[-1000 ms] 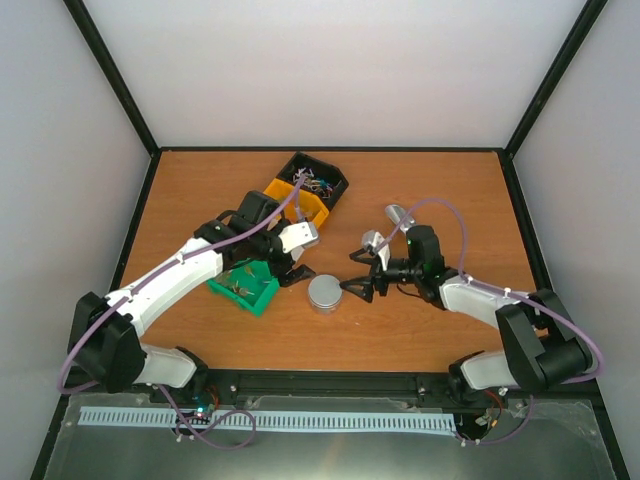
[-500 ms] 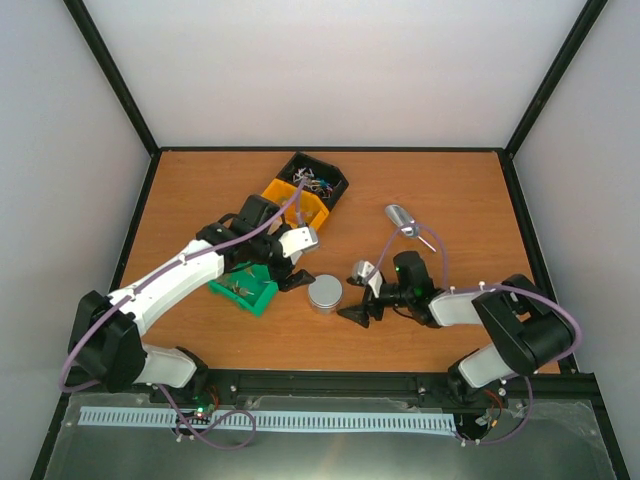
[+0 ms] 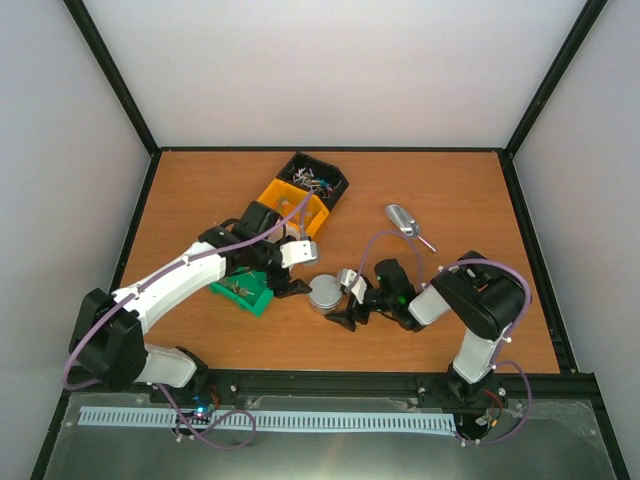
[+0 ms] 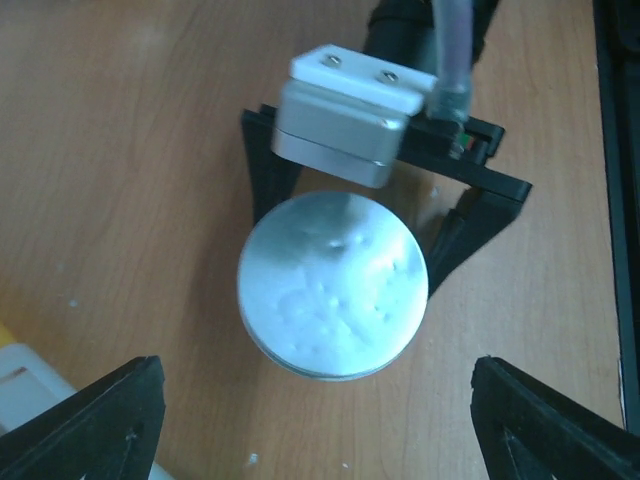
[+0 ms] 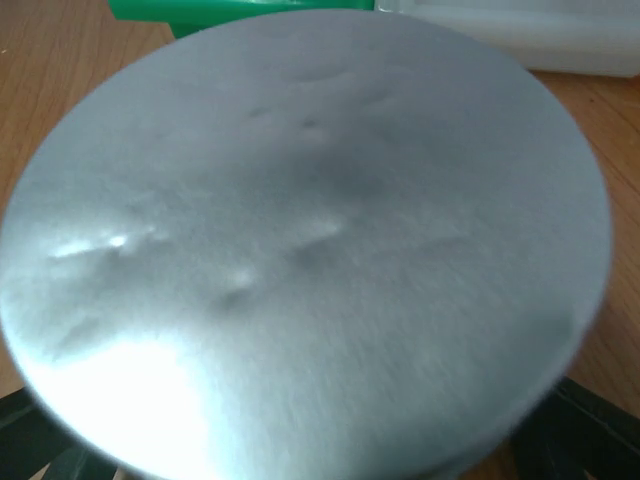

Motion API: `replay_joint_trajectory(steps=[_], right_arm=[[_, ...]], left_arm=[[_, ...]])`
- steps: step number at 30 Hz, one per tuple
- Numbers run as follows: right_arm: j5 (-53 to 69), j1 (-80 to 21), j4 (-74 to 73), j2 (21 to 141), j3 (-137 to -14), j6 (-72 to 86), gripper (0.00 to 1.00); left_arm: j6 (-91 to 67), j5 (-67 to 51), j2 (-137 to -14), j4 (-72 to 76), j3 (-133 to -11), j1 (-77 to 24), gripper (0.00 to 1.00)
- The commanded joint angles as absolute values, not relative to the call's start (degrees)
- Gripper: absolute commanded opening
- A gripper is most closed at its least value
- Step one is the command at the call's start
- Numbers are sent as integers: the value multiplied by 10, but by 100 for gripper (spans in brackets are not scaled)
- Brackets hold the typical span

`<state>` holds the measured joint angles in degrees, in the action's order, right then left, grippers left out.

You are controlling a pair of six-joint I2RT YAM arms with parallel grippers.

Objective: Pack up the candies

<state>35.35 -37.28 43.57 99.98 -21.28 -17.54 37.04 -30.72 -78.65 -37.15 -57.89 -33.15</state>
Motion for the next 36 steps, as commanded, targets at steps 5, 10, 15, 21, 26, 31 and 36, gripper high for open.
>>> replay_joint_trajectory(steps=[5,10,15,21,26,31,36], right_arm=[[354,-390,547,1059,-225,-164,99],[354,-390,550,1070,-232,-158,90],[356,-390,543,1072,-235,-157,83],[357,-390,541,1076,-236,-147,80],[357,-390,544,1080,-237,-143,79],[359,-391,553,1089,-238,-138,75],[358,-392,549,1089,-239,-137,71]], left_arm=[[458,-321,-773,-361,-527,-357,81],[484,-275,-779,-344,-492,-402,70],[457,-286,-781,-303,-488,-406,56],[466,-225,-796,-207,-464,-430,40],[479,-216,-799,-167,-457,-437,37],[494,-220,-801,-142,-443,-438,37],[533,-184,-794,-129,-413,-439,34]])
